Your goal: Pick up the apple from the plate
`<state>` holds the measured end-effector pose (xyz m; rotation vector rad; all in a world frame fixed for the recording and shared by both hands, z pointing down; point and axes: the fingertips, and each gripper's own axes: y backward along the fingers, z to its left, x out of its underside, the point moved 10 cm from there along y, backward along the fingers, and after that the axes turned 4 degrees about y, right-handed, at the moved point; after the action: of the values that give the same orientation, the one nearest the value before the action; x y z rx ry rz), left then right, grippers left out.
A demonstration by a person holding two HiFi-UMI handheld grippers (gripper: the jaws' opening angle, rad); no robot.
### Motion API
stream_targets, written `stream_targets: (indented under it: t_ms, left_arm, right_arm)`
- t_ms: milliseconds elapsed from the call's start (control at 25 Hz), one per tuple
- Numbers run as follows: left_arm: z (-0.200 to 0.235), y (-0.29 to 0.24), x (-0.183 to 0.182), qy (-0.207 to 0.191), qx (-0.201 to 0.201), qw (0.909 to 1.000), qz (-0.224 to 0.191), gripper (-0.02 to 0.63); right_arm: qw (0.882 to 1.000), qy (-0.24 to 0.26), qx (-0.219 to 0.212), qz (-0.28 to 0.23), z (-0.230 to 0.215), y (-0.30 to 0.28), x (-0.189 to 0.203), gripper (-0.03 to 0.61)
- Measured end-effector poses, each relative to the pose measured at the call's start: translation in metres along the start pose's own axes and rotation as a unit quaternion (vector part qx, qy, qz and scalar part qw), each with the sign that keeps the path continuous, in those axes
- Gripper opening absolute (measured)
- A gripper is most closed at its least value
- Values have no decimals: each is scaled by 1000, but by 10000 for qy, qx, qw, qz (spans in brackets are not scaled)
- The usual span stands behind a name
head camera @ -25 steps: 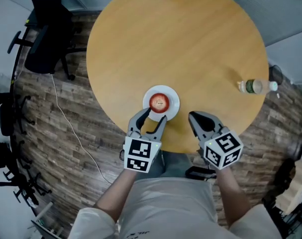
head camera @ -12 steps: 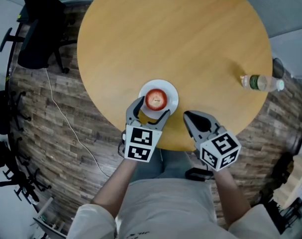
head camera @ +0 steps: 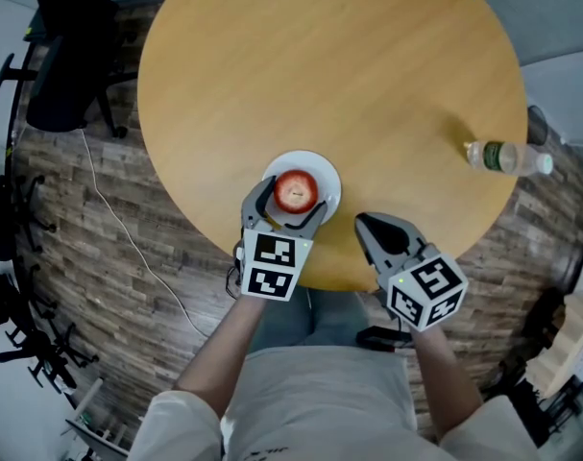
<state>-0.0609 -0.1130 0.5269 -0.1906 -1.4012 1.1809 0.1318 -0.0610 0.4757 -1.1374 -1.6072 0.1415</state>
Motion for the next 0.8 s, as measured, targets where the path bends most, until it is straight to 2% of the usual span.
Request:
stream_targets:
  t_ms: [360,800]
  left_arm:
    - [4,-10,-3,-133,-98,9998,61,402]
    - [6,-4,-4,-93,-168,9998,-34,400]
  right_arm:
    - [10000,-63,-56,42,0,-5,1,31]
    - [10000,-8,-15,-20,-1,-1,-2,31]
